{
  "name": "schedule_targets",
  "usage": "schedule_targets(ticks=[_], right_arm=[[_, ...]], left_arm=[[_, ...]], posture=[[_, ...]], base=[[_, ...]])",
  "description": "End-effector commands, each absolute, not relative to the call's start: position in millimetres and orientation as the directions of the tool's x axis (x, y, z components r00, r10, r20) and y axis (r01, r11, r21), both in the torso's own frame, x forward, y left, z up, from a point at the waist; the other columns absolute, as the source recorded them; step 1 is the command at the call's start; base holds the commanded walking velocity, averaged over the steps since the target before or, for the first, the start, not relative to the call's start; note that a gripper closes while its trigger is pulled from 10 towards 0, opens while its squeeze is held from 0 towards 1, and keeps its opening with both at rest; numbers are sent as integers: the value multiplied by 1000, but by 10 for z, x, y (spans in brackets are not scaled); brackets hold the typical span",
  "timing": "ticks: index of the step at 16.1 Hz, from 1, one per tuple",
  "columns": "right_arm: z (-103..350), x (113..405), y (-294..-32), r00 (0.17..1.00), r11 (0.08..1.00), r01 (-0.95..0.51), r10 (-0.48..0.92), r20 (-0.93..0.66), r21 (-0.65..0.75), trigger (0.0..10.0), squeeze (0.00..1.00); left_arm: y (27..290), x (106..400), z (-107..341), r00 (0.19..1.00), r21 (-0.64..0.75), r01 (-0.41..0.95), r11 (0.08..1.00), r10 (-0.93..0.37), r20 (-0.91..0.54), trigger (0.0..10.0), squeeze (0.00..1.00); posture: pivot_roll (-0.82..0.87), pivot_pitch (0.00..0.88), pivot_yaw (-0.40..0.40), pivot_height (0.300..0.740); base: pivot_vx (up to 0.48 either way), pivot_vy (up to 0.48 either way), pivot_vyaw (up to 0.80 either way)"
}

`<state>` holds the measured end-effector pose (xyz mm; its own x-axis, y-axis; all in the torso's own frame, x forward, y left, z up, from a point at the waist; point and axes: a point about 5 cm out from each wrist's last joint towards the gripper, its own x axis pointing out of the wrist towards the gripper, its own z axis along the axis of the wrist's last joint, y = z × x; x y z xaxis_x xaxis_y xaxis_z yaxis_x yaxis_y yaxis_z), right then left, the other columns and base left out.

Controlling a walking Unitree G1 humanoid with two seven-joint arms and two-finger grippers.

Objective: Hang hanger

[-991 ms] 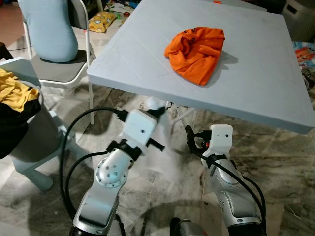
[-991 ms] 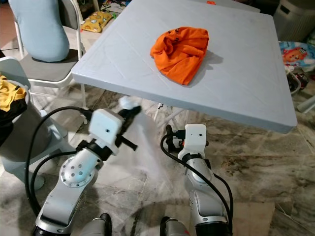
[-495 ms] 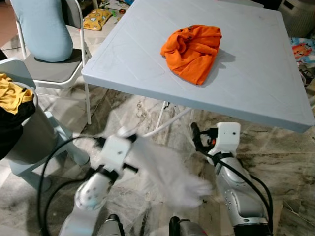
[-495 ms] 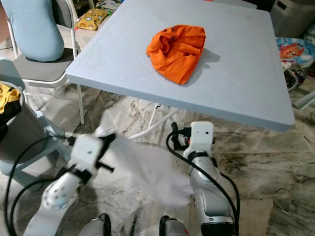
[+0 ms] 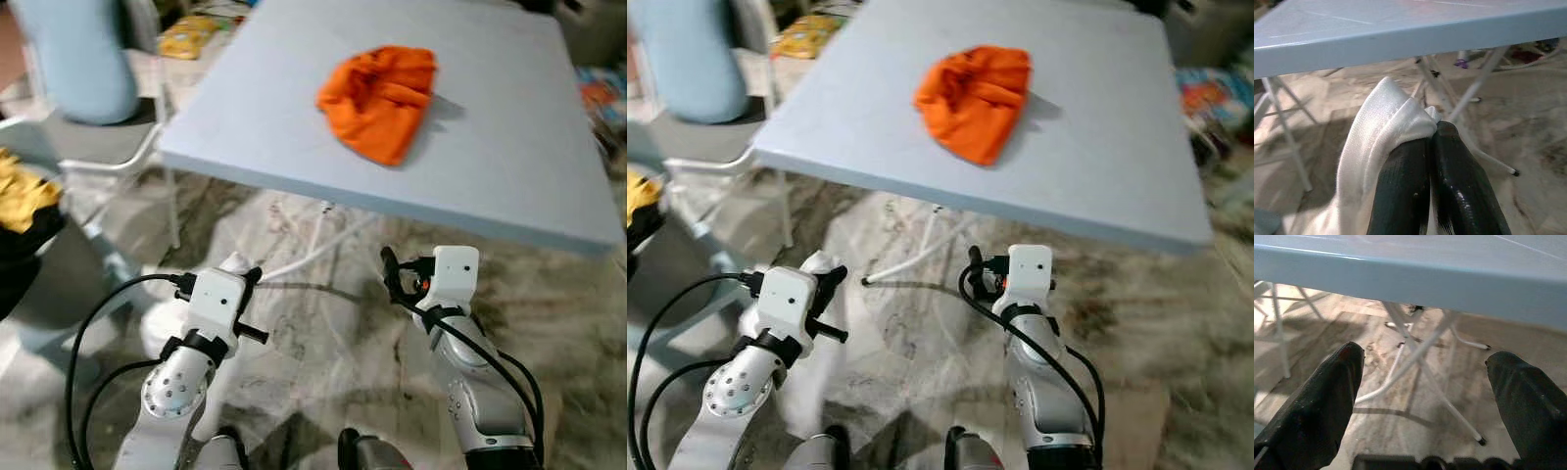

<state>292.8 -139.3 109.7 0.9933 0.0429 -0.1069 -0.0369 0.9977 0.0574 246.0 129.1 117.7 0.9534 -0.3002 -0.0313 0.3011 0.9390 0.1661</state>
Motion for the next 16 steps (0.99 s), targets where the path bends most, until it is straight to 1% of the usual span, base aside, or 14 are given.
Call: schedule_targets(ticks=[1,8,11,16], right_arm=[[1074,2898,-1440,993,998,-18,25,-119,60,10000,0],[1058,2927,-1428,991,998,-25,32,-127,57,10000,0],[1047,2940,-1426,991,998,-29,35,-128,52,10000,0],[1036,2935,-1417,991,998,-31,37,-131,51,10000,0]], left_arm=[[1232,2439,1239,944,152,328,933,-331,-6,10000,0],[1200,2424,1207,939,137,342,930,-342,-20,10000,0],[1193,2429,1200,938,138,345,929,-345,-22,10000,0],[1162,2446,1198,932,137,360,923,-360,-24,10000,0]], posture=[[-4,217,-34,740],[1,203,-46,740],[2,195,-48,740],[-1,191,-48,740]], base=[[0,270,-800],[0,337,-800],[0,480,-775],[0,480,-557]])
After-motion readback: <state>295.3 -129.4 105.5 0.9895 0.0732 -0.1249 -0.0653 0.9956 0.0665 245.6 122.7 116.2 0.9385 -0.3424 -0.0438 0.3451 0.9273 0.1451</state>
